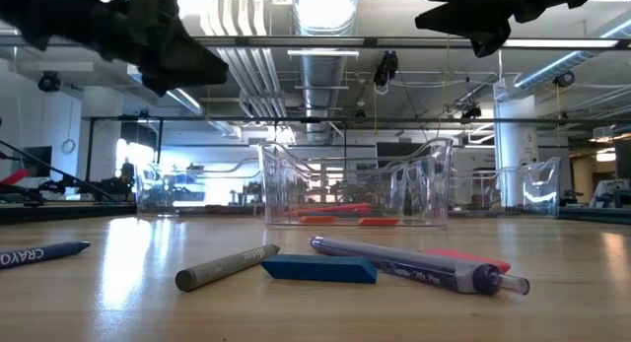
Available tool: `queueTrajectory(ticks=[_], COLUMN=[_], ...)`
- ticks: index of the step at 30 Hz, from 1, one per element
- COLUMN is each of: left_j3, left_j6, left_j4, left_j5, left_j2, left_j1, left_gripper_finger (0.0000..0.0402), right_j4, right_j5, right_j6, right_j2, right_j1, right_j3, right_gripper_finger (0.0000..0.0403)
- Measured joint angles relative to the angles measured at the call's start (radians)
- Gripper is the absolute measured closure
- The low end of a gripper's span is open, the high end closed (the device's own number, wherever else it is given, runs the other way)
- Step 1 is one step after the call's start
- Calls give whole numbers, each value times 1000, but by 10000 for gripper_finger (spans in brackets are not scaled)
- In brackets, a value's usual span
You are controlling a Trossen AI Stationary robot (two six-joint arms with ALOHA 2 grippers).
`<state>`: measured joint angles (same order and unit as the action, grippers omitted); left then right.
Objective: Sort crayons/erasers/pens/pencils in bins
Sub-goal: Put the pink eraser into the bottom transparent bin
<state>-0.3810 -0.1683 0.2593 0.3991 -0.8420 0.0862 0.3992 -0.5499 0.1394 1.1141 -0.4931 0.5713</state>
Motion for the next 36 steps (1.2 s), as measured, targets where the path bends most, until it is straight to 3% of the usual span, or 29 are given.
queueTrajectory(ticks=[4,7,11,20,36], left_j3=[47,16,-37,-158,-194], left_j6=[-36,-37,-35,-1,18], left_j4=[120,130,112,-26,-58], left_j5=[8,6,-51,-54,-52], left_j2=[-69,-107,-149,-196,-228], left_j1=[96,123,153,206,224], left_gripper_finger=[260,270,281,302,304], right_j4=[1,0,1,-2,-8], right_j5=[-1,-1,-1,2,-1], right_j6=[-1,-1,19,85,70], right_j2=[11,28,51,62,120], right_j1=[0,2,2,-9,-32], right_j3=[-3,-3,-3,14,50], right_gripper_finger=[202,202,202,202,202])
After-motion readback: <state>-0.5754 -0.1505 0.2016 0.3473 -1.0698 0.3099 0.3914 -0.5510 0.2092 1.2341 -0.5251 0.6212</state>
